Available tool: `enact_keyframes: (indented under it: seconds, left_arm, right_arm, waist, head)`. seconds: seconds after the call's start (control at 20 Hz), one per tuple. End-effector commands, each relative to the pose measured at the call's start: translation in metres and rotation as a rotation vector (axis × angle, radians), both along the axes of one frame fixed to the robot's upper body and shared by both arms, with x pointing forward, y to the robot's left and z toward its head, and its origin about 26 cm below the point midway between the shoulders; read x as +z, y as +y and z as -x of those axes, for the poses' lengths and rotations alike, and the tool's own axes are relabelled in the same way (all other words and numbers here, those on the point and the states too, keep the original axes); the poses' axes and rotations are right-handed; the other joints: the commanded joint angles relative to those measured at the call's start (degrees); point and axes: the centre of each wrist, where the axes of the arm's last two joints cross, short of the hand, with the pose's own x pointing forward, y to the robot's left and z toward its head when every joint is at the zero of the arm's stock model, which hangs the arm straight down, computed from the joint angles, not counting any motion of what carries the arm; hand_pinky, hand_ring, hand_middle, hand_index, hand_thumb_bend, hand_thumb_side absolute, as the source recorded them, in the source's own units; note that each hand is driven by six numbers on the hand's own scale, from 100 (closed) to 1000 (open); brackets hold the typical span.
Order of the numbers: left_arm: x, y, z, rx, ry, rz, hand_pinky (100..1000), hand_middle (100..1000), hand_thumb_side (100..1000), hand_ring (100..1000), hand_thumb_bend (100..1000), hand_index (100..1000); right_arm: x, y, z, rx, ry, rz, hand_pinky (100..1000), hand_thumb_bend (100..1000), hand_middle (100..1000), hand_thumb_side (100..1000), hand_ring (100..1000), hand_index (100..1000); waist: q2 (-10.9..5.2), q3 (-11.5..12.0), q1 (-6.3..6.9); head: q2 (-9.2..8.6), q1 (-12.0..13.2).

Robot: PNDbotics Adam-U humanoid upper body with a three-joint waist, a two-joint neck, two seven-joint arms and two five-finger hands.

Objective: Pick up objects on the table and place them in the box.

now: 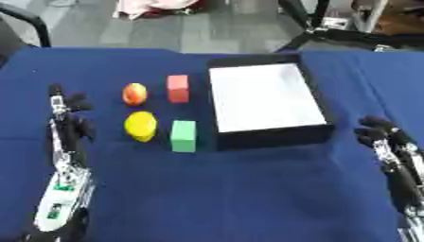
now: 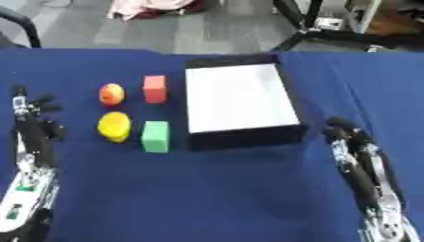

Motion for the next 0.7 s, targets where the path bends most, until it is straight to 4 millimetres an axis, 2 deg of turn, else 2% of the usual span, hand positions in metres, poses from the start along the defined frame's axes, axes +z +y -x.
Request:
enact_keyframes:
  seconds: [0.05,0.7]
  left_arm:
    - [0.0099,0.0025,-0.0020,-0.001,-0.031,-0.017,100,490,999,141,329,684]
    - [0.0142,0.0059,-0.0035,-0.002,-0.038,-0.046,100,495,993,145,320,690]
  right_arm:
    - [0.0098,-0.0023,-0.0010,0.001,-0.035,0.018,823,100,777,641,786,812]
    - [0.0095,-0.0025,-0.0011,-0.003,-0.033,0.020,823,100,777,643,786,812]
  waist:
    - [-1.45,-0.03,-0.67]
    - [-1.45,-0.14,-0.66]
  head:
    - [-0.11,0.08]
    - [-0.11,0.09]
